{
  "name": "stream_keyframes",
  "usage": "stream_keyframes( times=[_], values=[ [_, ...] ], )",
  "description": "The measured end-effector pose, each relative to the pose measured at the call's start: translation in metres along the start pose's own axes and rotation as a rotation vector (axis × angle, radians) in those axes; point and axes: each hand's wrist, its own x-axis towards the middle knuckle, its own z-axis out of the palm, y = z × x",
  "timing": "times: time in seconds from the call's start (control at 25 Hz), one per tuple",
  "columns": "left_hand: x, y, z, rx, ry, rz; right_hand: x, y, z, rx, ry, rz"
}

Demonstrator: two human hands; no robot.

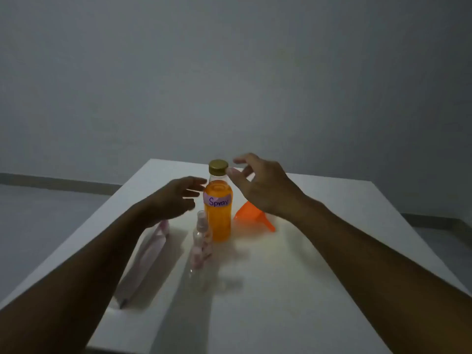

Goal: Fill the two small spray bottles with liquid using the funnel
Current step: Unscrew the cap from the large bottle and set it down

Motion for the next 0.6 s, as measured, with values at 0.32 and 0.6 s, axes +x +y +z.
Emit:
stream_keyframes(
  times=[0.32, 0.6],
  values=[
    [0.043, -0.031, 0.022, 0.054, -0.277, 0.093, 0.075, -0.012, 0.018, -0.513, -0.088, -0.285],
    [0.056, -0.049, 0.021, 0.13, -0.284, 0.213, 0.077, 0.006, 0.029, -0.42, -0.052, -0.394]
  ],
)
